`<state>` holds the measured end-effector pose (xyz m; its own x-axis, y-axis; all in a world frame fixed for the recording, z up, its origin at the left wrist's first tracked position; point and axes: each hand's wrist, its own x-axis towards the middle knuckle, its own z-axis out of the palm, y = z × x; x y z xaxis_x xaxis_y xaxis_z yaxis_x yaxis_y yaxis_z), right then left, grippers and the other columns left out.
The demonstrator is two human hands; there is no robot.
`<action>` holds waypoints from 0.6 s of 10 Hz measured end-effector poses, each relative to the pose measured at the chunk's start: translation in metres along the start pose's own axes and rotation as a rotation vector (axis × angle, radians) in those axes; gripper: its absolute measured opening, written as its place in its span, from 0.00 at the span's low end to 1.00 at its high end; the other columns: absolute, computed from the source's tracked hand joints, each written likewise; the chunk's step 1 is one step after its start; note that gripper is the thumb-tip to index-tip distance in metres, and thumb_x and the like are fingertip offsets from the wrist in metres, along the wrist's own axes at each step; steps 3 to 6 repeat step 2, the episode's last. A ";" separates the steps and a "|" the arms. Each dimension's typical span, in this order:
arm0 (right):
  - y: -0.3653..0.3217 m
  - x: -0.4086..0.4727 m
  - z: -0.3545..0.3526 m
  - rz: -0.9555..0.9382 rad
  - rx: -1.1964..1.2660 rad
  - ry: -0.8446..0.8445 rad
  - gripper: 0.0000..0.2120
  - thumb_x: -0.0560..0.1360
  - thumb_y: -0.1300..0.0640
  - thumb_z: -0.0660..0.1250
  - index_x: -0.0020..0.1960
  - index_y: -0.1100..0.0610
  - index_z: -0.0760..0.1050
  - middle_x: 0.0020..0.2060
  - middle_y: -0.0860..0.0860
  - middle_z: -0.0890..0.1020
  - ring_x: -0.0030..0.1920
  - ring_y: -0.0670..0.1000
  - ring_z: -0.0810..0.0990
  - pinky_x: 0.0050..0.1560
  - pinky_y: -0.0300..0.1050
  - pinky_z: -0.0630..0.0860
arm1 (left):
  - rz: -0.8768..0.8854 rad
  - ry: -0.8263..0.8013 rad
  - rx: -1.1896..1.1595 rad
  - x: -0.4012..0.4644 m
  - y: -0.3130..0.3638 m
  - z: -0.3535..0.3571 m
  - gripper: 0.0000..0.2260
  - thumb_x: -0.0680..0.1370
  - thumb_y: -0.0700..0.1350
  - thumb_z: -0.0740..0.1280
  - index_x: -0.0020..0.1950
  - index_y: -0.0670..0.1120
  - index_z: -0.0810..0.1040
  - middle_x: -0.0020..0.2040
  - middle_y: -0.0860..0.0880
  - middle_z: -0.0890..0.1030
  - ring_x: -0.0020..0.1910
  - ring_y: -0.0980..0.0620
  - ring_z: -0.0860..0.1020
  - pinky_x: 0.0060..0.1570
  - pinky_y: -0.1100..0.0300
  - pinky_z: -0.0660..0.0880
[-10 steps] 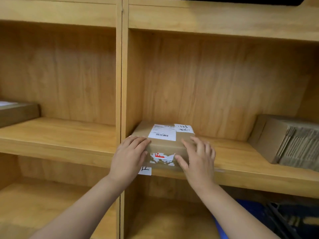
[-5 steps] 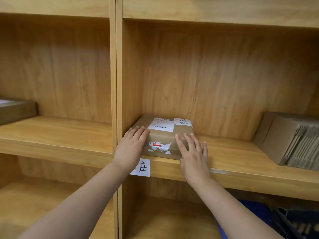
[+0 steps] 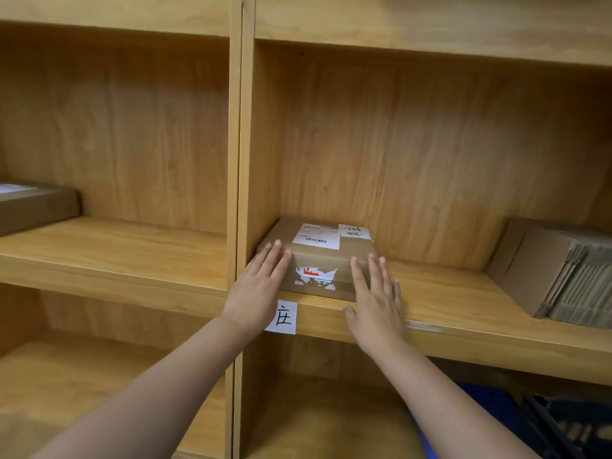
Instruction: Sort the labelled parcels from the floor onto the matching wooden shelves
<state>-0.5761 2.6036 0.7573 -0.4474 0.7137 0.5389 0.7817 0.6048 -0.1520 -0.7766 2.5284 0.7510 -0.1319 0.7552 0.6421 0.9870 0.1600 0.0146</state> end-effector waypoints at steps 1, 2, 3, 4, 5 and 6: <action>-0.014 -0.020 0.000 0.098 0.047 0.009 0.40 0.76 0.53 0.63 0.76 0.48 0.38 0.77 0.54 0.40 0.76 0.56 0.38 0.75 0.57 0.44 | 0.052 -0.007 -0.018 -0.025 -0.006 -0.009 0.36 0.74 0.37 0.62 0.76 0.52 0.46 0.78 0.50 0.47 0.76 0.51 0.46 0.70 0.57 0.47; -0.035 -0.036 -0.002 0.133 0.066 0.000 0.38 0.75 0.53 0.63 0.76 0.50 0.43 0.77 0.54 0.45 0.76 0.57 0.43 0.75 0.56 0.46 | 0.083 -0.021 -0.008 -0.044 -0.017 -0.028 0.34 0.75 0.39 0.63 0.76 0.51 0.49 0.78 0.49 0.50 0.75 0.49 0.50 0.71 0.55 0.50; -0.035 -0.036 -0.002 0.133 0.066 0.000 0.38 0.75 0.53 0.63 0.76 0.50 0.43 0.77 0.54 0.45 0.76 0.57 0.43 0.75 0.56 0.46 | 0.083 -0.021 -0.008 -0.044 -0.017 -0.028 0.34 0.75 0.39 0.63 0.76 0.51 0.49 0.78 0.49 0.50 0.75 0.49 0.50 0.71 0.55 0.50; -0.035 -0.036 -0.002 0.133 0.066 0.000 0.38 0.75 0.53 0.63 0.76 0.50 0.43 0.77 0.54 0.45 0.76 0.57 0.43 0.75 0.56 0.46 | 0.083 -0.021 -0.008 -0.044 -0.017 -0.028 0.34 0.75 0.39 0.63 0.76 0.51 0.49 0.78 0.49 0.50 0.75 0.49 0.50 0.71 0.55 0.50; -0.035 -0.036 -0.002 0.133 0.066 0.000 0.38 0.75 0.53 0.63 0.76 0.50 0.43 0.77 0.54 0.45 0.76 0.57 0.43 0.75 0.56 0.46 | 0.083 -0.021 -0.008 -0.044 -0.017 -0.028 0.34 0.75 0.39 0.63 0.76 0.51 0.49 0.78 0.49 0.50 0.75 0.49 0.50 0.71 0.55 0.50; -0.035 -0.036 -0.002 0.133 0.066 0.000 0.38 0.75 0.53 0.63 0.76 0.50 0.43 0.77 0.54 0.45 0.76 0.57 0.43 0.75 0.56 0.46 | 0.083 -0.021 -0.008 -0.044 -0.017 -0.028 0.34 0.75 0.39 0.63 0.76 0.51 0.49 0.78 0.49 0.50 0.75 0.49 0.50 0.71 0.55 0.50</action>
